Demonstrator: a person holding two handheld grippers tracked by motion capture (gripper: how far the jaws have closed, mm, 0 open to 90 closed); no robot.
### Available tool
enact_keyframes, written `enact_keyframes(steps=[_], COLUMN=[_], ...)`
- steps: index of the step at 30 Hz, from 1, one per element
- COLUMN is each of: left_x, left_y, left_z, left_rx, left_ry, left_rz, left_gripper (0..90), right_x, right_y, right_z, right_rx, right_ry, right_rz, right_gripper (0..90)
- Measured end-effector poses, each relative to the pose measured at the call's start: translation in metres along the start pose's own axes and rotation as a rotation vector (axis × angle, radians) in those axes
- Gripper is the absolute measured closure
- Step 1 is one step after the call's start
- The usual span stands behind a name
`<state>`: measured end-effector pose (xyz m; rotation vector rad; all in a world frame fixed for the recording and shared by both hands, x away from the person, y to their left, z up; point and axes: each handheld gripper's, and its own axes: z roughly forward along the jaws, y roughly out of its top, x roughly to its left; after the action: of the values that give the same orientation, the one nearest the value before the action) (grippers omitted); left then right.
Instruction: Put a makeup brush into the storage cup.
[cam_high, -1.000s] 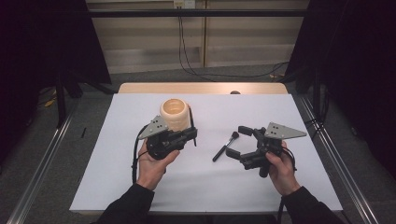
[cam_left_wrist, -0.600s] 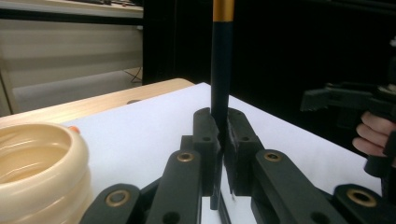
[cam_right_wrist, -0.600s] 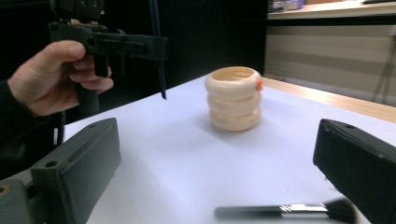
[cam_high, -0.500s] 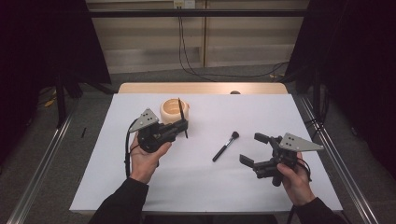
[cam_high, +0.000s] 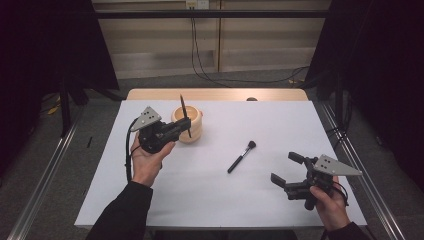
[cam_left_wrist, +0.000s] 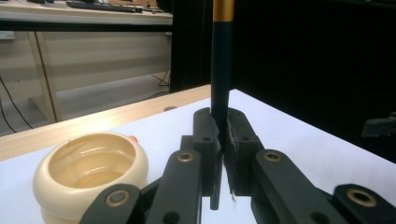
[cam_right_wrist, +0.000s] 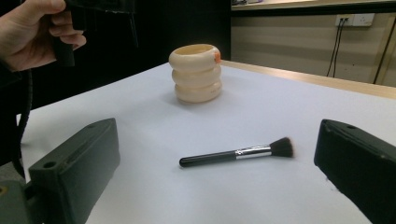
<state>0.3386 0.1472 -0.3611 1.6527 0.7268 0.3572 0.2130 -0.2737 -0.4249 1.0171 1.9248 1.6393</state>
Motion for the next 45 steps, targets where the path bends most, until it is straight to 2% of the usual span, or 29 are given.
enact_keyframes(steps=[2,4,6,7,8,10,13,16,17,19,20,23,25,31,33,36,39,41,45], left_x=[0.003,0.005,0.008,0.01,0.011,0.012,0.016,0.019,0.019,0.02,0.022,0.025,0.028,0.036,0.042,0.045,0.05,0.053,0.059], left_y=[0.002,0.003,0.004,0.004,0.005,0.007,0.01,0.013,0.013,0.015,0.016,0.018,0.018,0.019,0.017,0.014,0.009,0.006,0.0], left_z=[0.0,0.001,0.002,0.002,0.003,0.005,0.007,0.01,0.011,0.013,0.014,0.017,0.02,0.03,0.035,0.041,0.048,0.052,0.058], left_rx=[0.002,-0.011,-0.003,-0.006,-0.005,-0.009,-0.017,-0.007,-0.011,0.001,0.003,0.0,-0.002,0.005,-0.009,0.002,0.013,0.031,0.041], left_ry=[0.021,0.018,0.027,0.016,0.03,0.041,0.033,0.052,0.049,0.069,0.064,0.076,0.084,0.103,0.092,0.099,0.111,0.146,0.157], left_rz=[0.008,0.0,0.011,0.011,0.009,0.0,0.003,0.007,0.006,0.016,0.036,0.034,0.053,0.05,0.027,0.041,0.02,0.029,0.021], left_gripper=[84.5,84.4,84.5,84.4,84.5,84.4,84.4,84.4,84.5,84.4,84.4,84.4,84.4,84.5,84.4,84.4,84.4,84.4,84.4], right_x=[0.0,0.001,0.001,0.002,0.003,0.004,0.005,0.006,0.006,0.006,0.007,0.007,0.006,0.006,0.006,0.007,0.006,0.006,0.006], right_y=[-0.004,-0.005,-0.007,-0.008,-0.009,-0.011,-0.015,-0.017,-0.017,-0.018,-0.019,-0.019,-0.019,-0.019,-0.019,-0.019,-0.019,-0.019,-0.019], right_z=[-0.001,-0.002,-0.004,-0.005,-0.005,-0.007,-0.011,-0.012,-0.012,-0.012,-0.012,-0.011,-0.011,-0.012,-0.012,-0.012,-0.012,-0.012,-0.012], right_rx=[0.004,0.013,0.013,0.015,0.009,0.014,0.031,0.032,0.026,0.028,0.028,0.031,0.03,0.019,0.012,0.012,0.012,0.011,0.009], right_ry=[-0.019,-0.018,-0.019,-0.022,-0.035,-0.036,-0.025,-0.023,-0.035,-0.036,-0.042,-0.04,-0.036,-0.033,-0.035,-0.031,-0.031,-0.03,-0.027], right_rz=[-0.007,-0.004,-0.009,-0.016,-0.015,-0.018,-0.02,-0.018,-0.022,-0.025,-0.026,-0.036,-0.036,-0.033,-0.03,-0.032,-0.028,-0.026,-0.022], right_gripper=[0.0,0.0,0.0,0.0,0.0,0.0,0.0,0.0,0.0,0.0,0.0,0.0,0.0,0.0,0.0,0.0,0.0,0.0,0.0])
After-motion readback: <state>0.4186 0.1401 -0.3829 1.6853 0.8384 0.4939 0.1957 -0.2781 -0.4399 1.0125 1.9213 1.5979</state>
